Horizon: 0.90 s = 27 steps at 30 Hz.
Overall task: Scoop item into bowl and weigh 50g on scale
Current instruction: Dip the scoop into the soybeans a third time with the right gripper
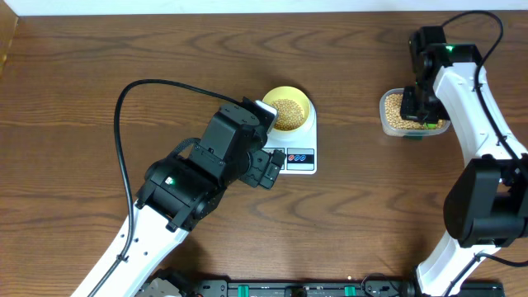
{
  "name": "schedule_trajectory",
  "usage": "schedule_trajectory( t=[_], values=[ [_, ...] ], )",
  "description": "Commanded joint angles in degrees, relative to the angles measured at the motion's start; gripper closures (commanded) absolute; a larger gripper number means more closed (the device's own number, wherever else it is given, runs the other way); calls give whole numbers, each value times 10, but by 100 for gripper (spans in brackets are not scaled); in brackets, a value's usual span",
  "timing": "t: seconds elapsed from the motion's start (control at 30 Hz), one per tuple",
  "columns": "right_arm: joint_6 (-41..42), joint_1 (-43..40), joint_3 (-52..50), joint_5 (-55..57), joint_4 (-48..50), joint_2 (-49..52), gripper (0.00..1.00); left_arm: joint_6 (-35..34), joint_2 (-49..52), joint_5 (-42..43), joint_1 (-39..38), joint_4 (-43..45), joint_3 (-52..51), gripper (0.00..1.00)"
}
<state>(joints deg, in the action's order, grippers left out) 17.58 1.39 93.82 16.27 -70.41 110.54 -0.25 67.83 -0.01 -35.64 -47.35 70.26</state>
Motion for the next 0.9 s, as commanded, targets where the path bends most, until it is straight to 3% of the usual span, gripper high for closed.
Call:
schedule_trajectory(
  t=[0.0,0.87],
  values=[
    [-20,-16,-5,-62,3,-3,99,-9,3,-7,2,0,7,1],
    [-107,-121,-6,-299,14,38,99,-9,3,-7,2,0,7,1]
  ],
)
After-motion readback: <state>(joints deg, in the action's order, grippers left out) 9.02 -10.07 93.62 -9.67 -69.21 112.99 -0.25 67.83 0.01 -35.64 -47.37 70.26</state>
